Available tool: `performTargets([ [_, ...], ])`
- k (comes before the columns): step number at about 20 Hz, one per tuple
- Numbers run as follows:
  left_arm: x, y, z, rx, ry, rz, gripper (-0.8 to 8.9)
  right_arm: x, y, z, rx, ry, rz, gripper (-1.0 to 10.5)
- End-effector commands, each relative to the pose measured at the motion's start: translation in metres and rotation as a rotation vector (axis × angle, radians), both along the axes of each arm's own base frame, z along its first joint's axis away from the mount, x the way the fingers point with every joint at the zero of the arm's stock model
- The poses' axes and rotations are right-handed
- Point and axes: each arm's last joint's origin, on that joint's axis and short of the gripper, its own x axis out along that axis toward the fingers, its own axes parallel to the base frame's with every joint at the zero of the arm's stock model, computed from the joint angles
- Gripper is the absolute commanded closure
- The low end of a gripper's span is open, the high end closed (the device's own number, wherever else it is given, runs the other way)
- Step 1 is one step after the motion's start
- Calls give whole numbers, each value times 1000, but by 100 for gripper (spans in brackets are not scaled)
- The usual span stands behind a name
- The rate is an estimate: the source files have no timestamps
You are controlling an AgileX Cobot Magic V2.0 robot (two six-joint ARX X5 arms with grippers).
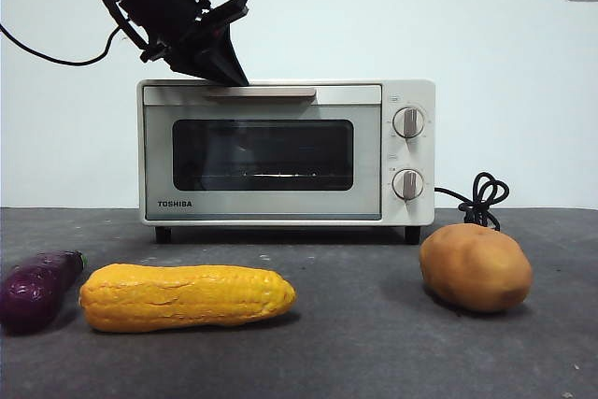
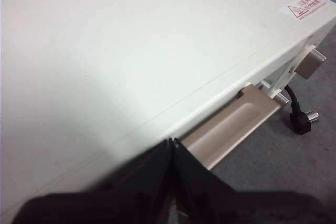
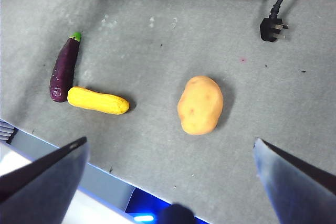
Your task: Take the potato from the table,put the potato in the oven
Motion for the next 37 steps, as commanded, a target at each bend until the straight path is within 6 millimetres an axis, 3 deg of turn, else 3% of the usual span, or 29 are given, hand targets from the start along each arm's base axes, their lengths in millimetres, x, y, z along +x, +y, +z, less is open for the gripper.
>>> performTargets([
  [1,0,-3,-16,41,79,-10,821,0,0,0,1,2,-2,285],
  [6,-17,-11,-29,71,261,-117,821,1,0,0,0,2,-2,286],
  [10,-36,-20,-27,106,357,-158,821,1,0,0,0,2,-2,286],
  [19,-70,-22,-6,100,462,-242,821,11,1,-5,-4,46,-6,288],
  [23,-88,-14,24,72,375,-247,821,27,6,-14,-14,109,13,290],
  [27,-124,7,71,33,217,-227,821,50,20,-28,-97,172,33,290],
  [32,-200,47,127,48,4,-102,821,85,54,-58,-236,251,56,290],
  [37,-270,84,147,87,-101,29,821,115,86,-98,-341,332,59,290],
])
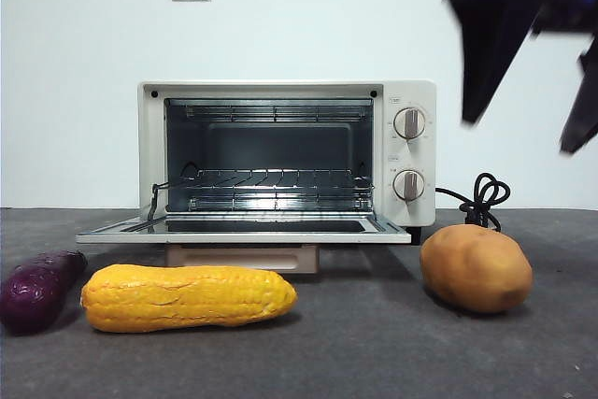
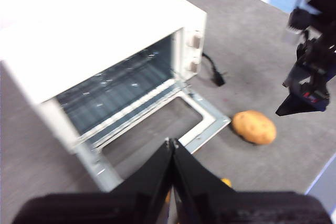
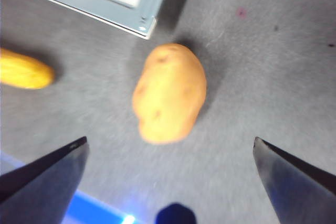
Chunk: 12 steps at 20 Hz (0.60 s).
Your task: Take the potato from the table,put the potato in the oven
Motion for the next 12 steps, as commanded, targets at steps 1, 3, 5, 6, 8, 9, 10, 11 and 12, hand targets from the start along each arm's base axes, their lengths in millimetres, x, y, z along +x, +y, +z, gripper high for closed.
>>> performTargets([
  [1,-23,13,0,32,-15,50,821,12,12,-19,-33,37,-16,290],
  [3,-42,23,-1,58,-15,96,821,20,20,-35,-52,72,-16,290],
  [5,-54,30,-3,74,-6,122,821,26,28,-50,-81,106,-13,304],
  [6,-59,32,-4,75,1,123,821,28,32,-58,-89,121,-4,333],
  [8,-64,34,-6,81,9,125,821,32,40,-70,-95,140,-1,355],
  [9,-66,35,-6,85,11,129,821,33,45,-75,-98,147,2,355],
  [10,-67,36,-6,91,12,139,821,34,48,-80,-101,155,0,386],
  [11,-67,36,-7,93,16,138,821,34,50,-83,-107,163,-3,465],
  [12,-67,36,-7,94,18,138,821,34,52,-86,-124,164,-10,552],
])
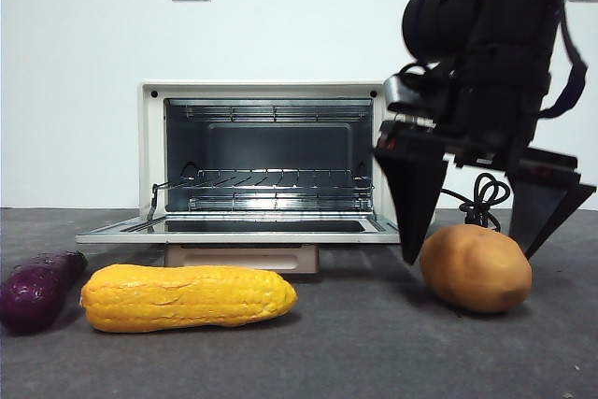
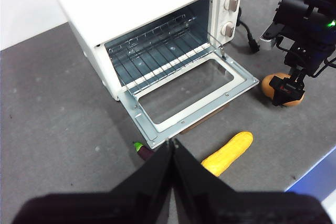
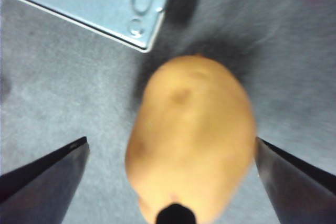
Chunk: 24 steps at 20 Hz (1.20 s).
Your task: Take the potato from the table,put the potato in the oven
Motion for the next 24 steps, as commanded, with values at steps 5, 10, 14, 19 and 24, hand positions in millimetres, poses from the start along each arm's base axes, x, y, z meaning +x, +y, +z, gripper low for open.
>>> performTargets([
  [5,-1,1,-1,2,-1,4,821,-1,2,-6,-57,3,-19,959],
  [10,0,0,-1,6,-2,2,821,-12,-2,16,-39,-27,3,959],
  [14,1,0,0,-2,-20,2,821,-38,-5,67,79,-184,45,959],
  [19,1,0,1,-7,-23,-2,821,-39,10,98,261,-435,78,960],
  [24,0,0,-1,-2,-5,-1,821,1,37,76,378,-549,4,960],
])
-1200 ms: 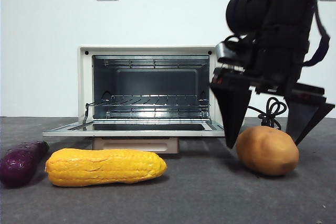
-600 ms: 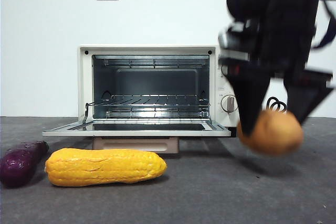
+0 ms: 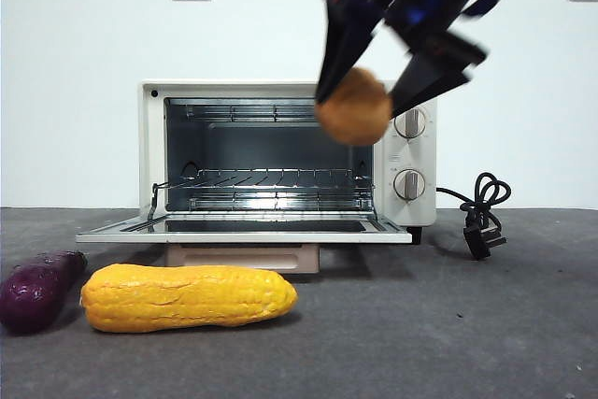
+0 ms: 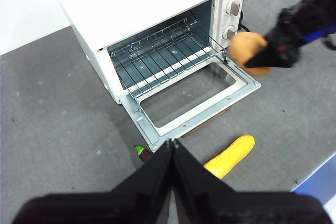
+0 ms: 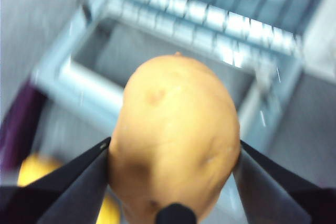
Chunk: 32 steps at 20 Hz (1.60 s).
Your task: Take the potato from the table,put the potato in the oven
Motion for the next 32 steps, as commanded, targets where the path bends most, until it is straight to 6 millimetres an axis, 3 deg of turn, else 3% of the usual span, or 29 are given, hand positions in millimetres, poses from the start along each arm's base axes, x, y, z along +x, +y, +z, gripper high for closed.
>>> performTargets([
  [1,0,0,-2,4,8,0,821,17,11,-14,71,-14,-47,960],
  [6,-1,0,-3,7,21,-2,821,49,28,-39,221,-73,-139,960],
  [12,-2,1,-5,15,50,1,821,75,25,-52,327,-175,-359,959],
  [16,-3,1,-6,17,58,2,821,84,20,-52,339,-265,-481,959],
  [22,-3,1,-6,18,61,1,821,89,21,-70,306,-228,-487,959],
  [26,-3,1,-7,21,66,2,821,89,22,-72,302,-225,-488,935],
  [28,-3,1,-7,22,69,2,821,89,22,-72,304,-226,-487,841],
  [32,-3,1,-7,22,69,2,821,89,22,-72,309,-218,-474,465],
])
